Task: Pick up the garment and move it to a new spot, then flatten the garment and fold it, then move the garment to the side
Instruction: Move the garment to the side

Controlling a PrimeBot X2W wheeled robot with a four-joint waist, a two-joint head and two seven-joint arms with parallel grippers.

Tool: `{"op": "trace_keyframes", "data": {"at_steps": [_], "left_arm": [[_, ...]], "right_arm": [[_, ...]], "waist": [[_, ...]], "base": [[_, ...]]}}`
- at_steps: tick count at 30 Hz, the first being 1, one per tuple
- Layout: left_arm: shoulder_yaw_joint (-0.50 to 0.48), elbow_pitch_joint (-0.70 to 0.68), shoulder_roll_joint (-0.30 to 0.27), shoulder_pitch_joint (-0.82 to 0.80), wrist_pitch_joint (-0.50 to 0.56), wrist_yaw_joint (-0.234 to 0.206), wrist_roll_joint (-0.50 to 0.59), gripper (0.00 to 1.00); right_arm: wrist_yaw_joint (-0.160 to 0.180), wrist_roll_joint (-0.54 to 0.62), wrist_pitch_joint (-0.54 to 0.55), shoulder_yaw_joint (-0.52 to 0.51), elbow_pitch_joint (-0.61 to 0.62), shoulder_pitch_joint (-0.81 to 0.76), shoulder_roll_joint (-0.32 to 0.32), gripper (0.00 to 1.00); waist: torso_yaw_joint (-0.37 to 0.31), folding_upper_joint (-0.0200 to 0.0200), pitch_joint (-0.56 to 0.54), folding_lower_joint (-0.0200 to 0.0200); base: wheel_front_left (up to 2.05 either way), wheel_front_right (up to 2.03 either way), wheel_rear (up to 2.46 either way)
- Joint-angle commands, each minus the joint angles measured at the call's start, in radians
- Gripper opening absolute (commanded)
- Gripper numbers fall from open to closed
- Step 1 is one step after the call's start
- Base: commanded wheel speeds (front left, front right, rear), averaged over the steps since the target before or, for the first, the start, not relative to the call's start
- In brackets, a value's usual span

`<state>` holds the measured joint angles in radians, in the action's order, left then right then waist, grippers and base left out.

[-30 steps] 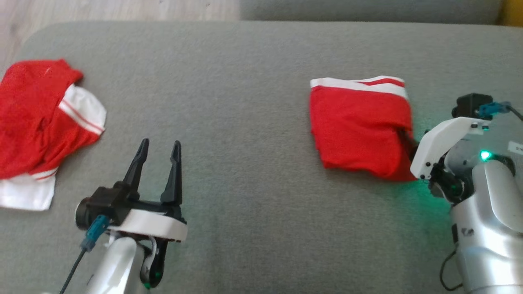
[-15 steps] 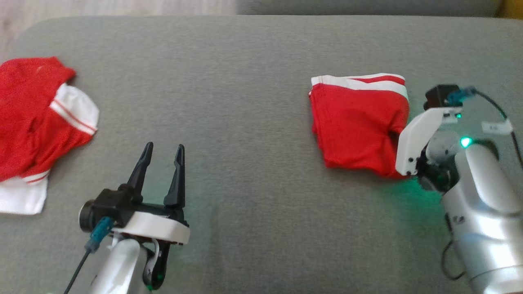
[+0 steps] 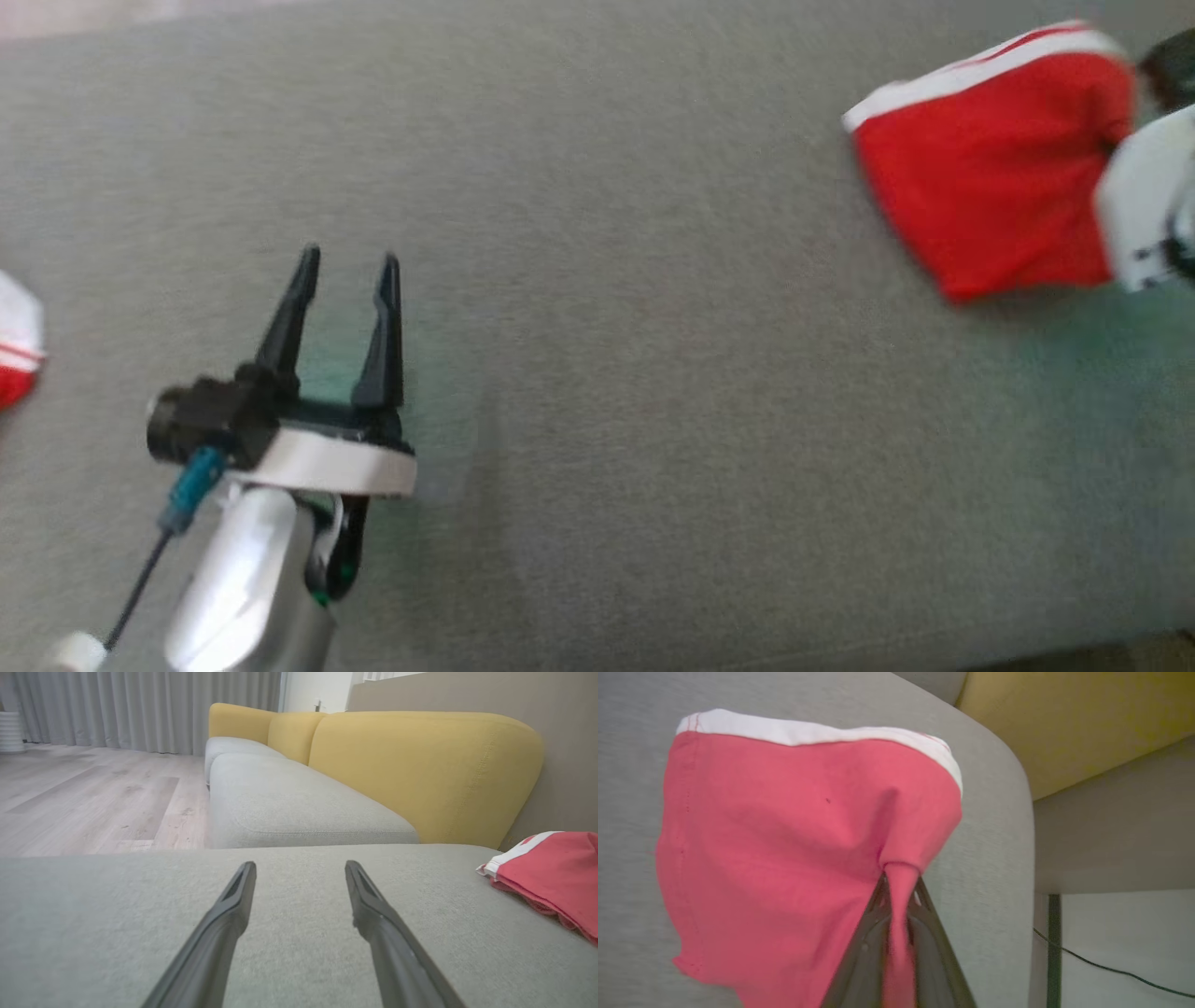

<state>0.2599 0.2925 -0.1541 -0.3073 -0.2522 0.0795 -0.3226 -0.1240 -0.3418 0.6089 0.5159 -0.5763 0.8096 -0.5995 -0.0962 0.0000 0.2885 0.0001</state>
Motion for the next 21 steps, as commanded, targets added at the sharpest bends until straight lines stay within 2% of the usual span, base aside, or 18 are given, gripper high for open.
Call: {"op": "trace_keyframes", "data": {"at_steps": [1,4,8,13,21], "left_arm": [[-0.033,-0.041,-0.032,-0.045,-0.009,-0.003,0.014,1.0],[-0.03,-0.059,-0.044,-0.07,0.002,-0.005,0.023,1.0],[-0.026,-0.088,-0.06,-0.099,0.022,-0.009,0.035,1.0],[-0.019,-0.115,-0.07,-0.122,0.036,-0.012,0.041,1.0],[-0.012,-0.131,-0.075,-0.13,0.045,-0.017,0.04,1.0]], "right_arm": [[-0.007,0.005,-0.047,0.012,0.006,0.039,-0.045,0.0],[-0.007,0.024,-0.129,0.033,-0.043,0.075,-0.09,0.0],[-0.007,0.058,-0.218,0.025,-0.118,0.122,-0.115,0.0],[-0.007,0.068,-0.309,0.027,-0.171,0.164,-0.085,0.0],[-0.007,0.162,-0.349,-0.044,-0.278,0.199,-0.047,0.0]], "waist": [[-0.062,0.0,0.069,-0.0001],[-0.09,0.0,0.111,-0.0001],[-0.122,0.0,0.155,-0.0001],[-0.147,0.0,0.176,-0.0001],[-0.159,0.0,0.173,-0.0001]], "base": [[0.0,0.0,0.0],[0.0,0.0,0.0],[0.0,0.0,0.0],[0.0,0.0,0.0],[0.0,0.0,0.0]]}}
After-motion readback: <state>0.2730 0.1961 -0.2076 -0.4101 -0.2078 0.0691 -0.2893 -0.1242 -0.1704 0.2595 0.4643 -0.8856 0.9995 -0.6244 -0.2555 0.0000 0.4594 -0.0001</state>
